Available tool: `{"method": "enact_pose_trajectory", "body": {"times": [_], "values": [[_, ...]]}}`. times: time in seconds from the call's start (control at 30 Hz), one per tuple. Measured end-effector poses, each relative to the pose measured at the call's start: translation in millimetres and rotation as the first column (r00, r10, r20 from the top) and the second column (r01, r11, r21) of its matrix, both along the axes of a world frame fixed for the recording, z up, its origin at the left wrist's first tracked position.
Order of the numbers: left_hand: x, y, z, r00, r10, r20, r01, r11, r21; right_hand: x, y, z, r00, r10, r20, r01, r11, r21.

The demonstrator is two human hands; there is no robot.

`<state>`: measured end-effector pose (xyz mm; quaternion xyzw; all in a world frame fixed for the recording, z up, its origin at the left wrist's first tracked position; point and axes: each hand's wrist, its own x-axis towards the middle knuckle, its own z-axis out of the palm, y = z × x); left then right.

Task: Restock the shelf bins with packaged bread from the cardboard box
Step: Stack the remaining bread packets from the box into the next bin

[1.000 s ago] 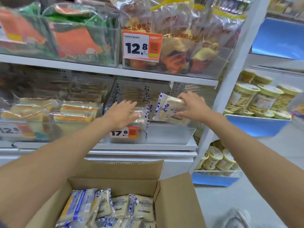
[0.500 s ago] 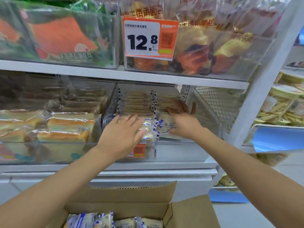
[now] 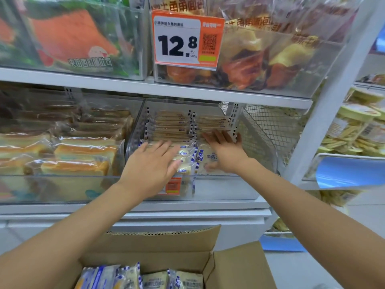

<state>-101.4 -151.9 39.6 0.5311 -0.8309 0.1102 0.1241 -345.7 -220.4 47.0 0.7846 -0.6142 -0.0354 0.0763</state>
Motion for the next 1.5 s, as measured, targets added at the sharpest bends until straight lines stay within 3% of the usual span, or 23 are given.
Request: {"method": "enact_pose_trajectory", "body": {"times": [0.23, 0.33, 0.4, 0.5, 0.6, 0.7, 0.83, 0.97, 1.17, 1.3, 1.5], "values": [[-1.0, 5.3, 10.8, 0.999, -0.009, -0.04, 0.014, 0.992, 0.123, 3.4, 13.2, 21.0, 0.989, -0.041, 0.145, 0.025, 0.993, 0.111], [-2.4, 16.0, 23.2, 0.966, -0.005, -0.258, 0.038, 0.992, 0.122, 11.0, 42.8, 30.9, 0.954, -0.014, 0.298, 0.024, 0.999, -0.028], [-2.6, 35.8, 29.0, 0.903, 0.007, -0.429, 0.004, 1.0, 0.024, 19.5, 67.4, 31.4, 0.892, 0.085, 0.444, -0.012, 0.986, -0.166], [2.1, 68.5, 20.5, 0.875, 0.025, -0.484, 0.003, 0.998, 0.056, 40.8, 113.0, 24.2, 0.803, 0.201, 0.56, -0.064, 0.965, -0.254], [16.9, 97.1, -17.2, 0.881, 0.132, -0.455, 0.015, 0.952, 0.304, 63.1, 150.8, -7.2, 0.785, 0.212, 0.582, -0.162, 0.977, -0.138], [44.9, 124.3, -72.8, 0.886, 0.264, -0.381, -0.034, 0.856, 0.516, 79.4, 180.1, -63.3, 0.808, 0.118, 0.577, -0.232, 0.964, 0.127], [105.0, 158.5, -155.6, 0.813, 0.493, -0.309, -0.136, 0.678, 0.722, 90.8, 207.6, -158.0, 0.87, -0.034, 0.491, -0.248, 0.831, 0.498], [155.9, 181.7, -214.6, 0.686, 0.643, -0.34, -0.156, 0.587, 0.795, 100.3, 212.0, -233.7, 0.865, -0.229, 0.446, -0.162, 0.715, 0.68], [160.8, 193.8, -237.5, 0.556, 0.723, -0.41, -0.098, 0.547, 0.831, 172.5, 198.6, -308.0, 0.717, -0.509, 0.477, -0.081, 0.618, 0.782], [157.8, 191.2, -237.3, 0.575, 0.715, -0.398, -0.098, 0.543, 0.834, 195.5, 193.0, -332.5, 0.661, -0.546, 0.515, 0.031, 0.705, 0.708], [138.9, 183.3, -229.0, 0.505, 0.703, -0.501, -0.095, 0.622, 0.777, 137.0, 213.8, -281.2, 0.526, -0.514, 0.678, -0.069, 0.768, 0.636]]}}
